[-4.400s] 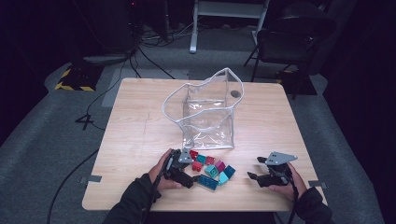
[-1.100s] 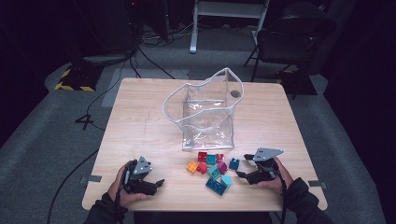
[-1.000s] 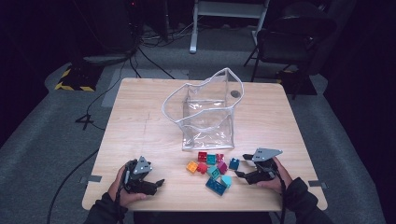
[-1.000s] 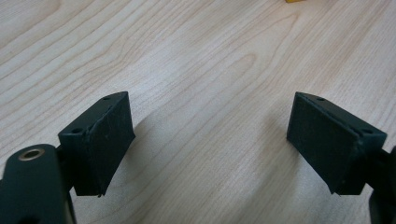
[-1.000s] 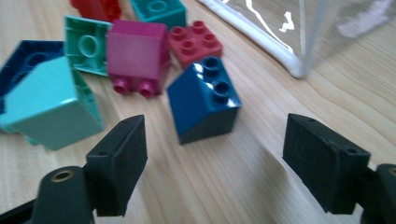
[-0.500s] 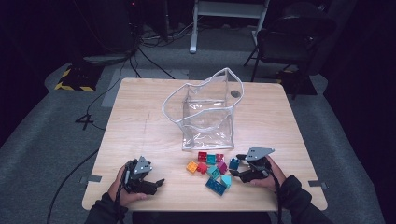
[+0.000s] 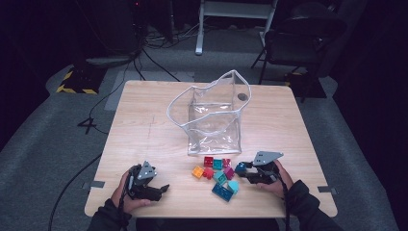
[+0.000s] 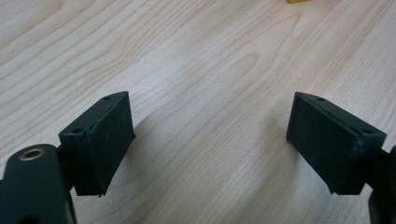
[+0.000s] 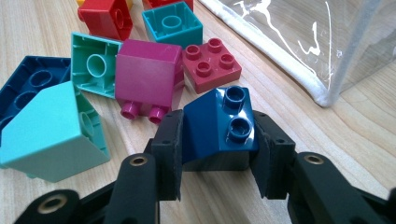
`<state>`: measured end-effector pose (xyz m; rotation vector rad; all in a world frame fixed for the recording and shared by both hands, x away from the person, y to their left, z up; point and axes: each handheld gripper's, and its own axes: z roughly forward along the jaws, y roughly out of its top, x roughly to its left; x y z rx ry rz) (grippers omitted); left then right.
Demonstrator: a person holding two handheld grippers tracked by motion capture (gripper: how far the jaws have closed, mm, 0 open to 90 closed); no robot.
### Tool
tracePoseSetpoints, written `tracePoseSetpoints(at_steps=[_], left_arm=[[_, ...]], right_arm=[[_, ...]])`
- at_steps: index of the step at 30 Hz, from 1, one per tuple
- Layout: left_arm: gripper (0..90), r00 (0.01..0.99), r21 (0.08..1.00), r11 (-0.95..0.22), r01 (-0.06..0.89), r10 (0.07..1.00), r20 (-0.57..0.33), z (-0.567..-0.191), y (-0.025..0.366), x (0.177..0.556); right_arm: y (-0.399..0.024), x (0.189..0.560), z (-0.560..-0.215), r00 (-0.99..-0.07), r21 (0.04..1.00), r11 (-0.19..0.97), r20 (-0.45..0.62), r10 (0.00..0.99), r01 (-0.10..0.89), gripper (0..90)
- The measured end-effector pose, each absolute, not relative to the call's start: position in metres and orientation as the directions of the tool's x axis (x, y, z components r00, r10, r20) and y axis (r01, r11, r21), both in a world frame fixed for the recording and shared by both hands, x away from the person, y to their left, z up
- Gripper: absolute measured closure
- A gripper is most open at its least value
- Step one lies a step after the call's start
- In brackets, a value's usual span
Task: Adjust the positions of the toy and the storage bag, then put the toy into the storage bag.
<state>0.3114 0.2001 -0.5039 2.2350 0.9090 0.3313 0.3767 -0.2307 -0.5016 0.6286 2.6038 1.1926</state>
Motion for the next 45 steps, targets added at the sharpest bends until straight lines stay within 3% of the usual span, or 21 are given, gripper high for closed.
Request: tracePoseSetpoints(at_steps=[29, 45], left_arm=[[15.2, 0.723, 0.684, -0.518, 0.514, 0.691, -0.02, -0.504, 0.201, 0.311], [15.0, 0.724, 0.681, -0.519, 0.516, 0.689, -0.023, -0.504, 0.2, 0.312]], right_arm=[[-0.235, 0.377, -0.499, -0.882, 0.763, 0.578, -0.023, 0.47, 0.288, 59.6], [-0.249, 0.381, -0.476, -0.869, 0.819, 0.509, -0.027, 0.495, 0.264, 59.5]])
